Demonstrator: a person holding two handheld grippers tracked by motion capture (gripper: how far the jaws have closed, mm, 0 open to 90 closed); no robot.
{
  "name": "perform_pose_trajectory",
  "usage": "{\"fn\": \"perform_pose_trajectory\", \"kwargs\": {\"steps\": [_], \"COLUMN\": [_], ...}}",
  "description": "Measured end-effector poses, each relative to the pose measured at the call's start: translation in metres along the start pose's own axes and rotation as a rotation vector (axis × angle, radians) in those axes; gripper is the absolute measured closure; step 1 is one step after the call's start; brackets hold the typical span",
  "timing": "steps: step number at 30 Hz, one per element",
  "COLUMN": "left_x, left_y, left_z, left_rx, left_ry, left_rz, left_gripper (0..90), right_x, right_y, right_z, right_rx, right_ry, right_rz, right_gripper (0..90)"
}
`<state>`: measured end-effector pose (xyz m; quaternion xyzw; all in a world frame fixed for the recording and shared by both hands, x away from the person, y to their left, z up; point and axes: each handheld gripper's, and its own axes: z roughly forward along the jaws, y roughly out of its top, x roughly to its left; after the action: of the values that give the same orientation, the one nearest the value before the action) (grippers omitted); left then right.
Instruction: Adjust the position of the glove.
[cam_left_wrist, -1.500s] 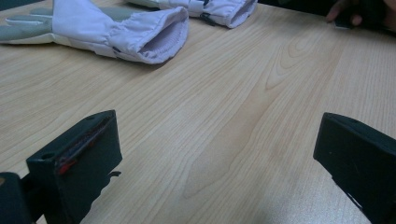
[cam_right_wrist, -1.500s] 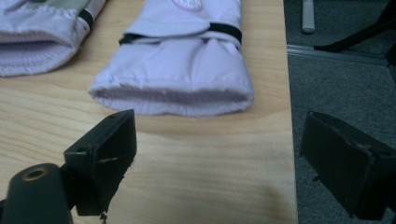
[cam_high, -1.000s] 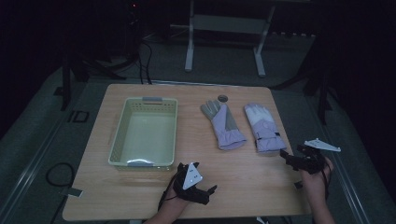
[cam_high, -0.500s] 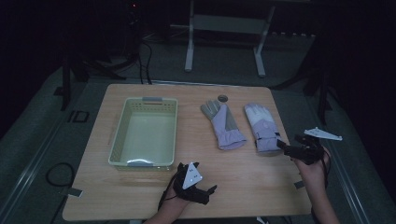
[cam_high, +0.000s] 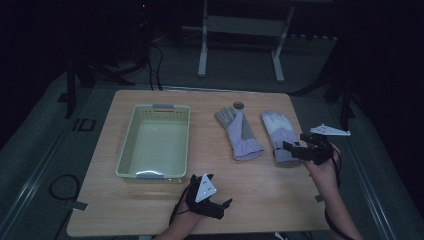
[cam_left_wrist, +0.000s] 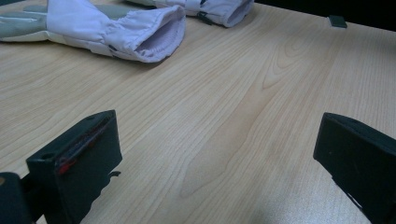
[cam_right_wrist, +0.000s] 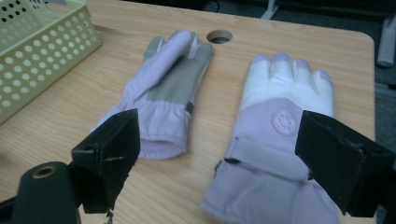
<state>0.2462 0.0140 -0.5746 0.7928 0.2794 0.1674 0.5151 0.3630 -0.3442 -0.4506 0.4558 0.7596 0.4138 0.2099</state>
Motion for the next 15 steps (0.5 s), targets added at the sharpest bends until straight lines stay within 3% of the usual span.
{"fn": "perform_pose_trajectory", "kwargs": {"steps": [13, 15], "left_x": [0.0, 0.0], "left_y": [0.0, 0.0], "left_z": [0.0, 0.0], "left_rx": [0.003, 0.002], "left_ry": [-0.009, -0.01], "left_rz": [0.002, 0.002], "left_gripper": [1.0, 1.0], "right_x": [0.017, 0.02], "right_y": [0.018, 0.02], "right_z": [0.029, 0.034], "right_rx": [0.018, 0.022], "right_ry": [0.061, 0.062], "right_rz": [-0.042, -0.047], "right_gripper": [16.7, 20.3]}}
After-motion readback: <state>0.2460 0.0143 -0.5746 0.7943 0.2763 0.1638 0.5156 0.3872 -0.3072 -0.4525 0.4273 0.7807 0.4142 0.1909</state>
